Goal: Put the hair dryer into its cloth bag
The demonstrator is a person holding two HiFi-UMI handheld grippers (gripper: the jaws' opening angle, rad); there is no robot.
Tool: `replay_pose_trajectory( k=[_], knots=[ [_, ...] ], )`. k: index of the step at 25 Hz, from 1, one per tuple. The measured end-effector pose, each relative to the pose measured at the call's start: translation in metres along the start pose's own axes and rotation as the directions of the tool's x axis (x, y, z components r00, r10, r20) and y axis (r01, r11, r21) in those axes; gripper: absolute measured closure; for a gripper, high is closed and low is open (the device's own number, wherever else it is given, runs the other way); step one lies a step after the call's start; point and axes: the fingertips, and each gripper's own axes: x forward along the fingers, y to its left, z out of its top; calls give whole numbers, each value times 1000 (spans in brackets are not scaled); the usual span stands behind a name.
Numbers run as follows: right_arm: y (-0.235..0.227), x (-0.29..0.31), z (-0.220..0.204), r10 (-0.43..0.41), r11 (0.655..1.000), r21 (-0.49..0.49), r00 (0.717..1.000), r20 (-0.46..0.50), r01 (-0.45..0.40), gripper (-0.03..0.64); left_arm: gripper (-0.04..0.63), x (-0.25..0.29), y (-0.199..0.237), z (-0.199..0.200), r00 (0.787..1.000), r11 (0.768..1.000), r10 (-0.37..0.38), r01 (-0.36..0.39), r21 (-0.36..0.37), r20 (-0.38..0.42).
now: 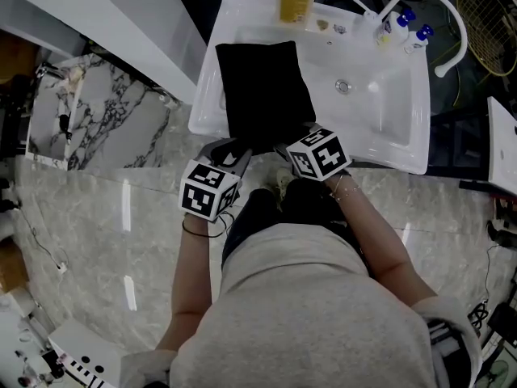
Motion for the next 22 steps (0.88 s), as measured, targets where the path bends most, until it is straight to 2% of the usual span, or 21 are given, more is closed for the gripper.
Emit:
replay_pose_trajectory(
  k=[3, 6, 11, 14, 17, 19, 20, 22],
  knots=[
    [7, -12, -1, 57, 998, -17, 998, 1, -57, 428, 449, -3, -1, 1, 1000, 1000, -11, 11, 1, 9],
    [13, -27, 1, 107, 994, -19, 994, 18, -107, 443, 443, -7, -3, 5, 999, 999, -34, 35, -1, 27],
    [20, -53, 14, 153, 988, -30, 986, 72, -152, 474, 443, -11, -13, 14, 994, 994, -105, 104, 39, 33],
    [26, -69, 26, 206, 979, -23, 969, 137, -205, 495, 443, -12, -15, 24, 992, 994, -110, 109, 30, 62],
    [30, -87, 45, 257, 965, -20, 937, 236, -260, 528, 445, -11, -14, 38, 989, 994, -105, 105, 6, 105],
    [32, -101, 61, 281, 957, -26, 906, 317, -288, 588, 465, -12, -15, 50, 983, 993, -114, 116, -9, 141],
    [33, -109, 71, 302, 950, -34, 880, 367, -311, 617, 482, -13, -15, 57, 980, 992, -117, 123, -23, 162],
    [38, -127, 89, 352, 927, -56, 808, 473, -371, 617, 542, -15, -13, 69, 973, 989, -113, 129, -70, 201]
  ],
)
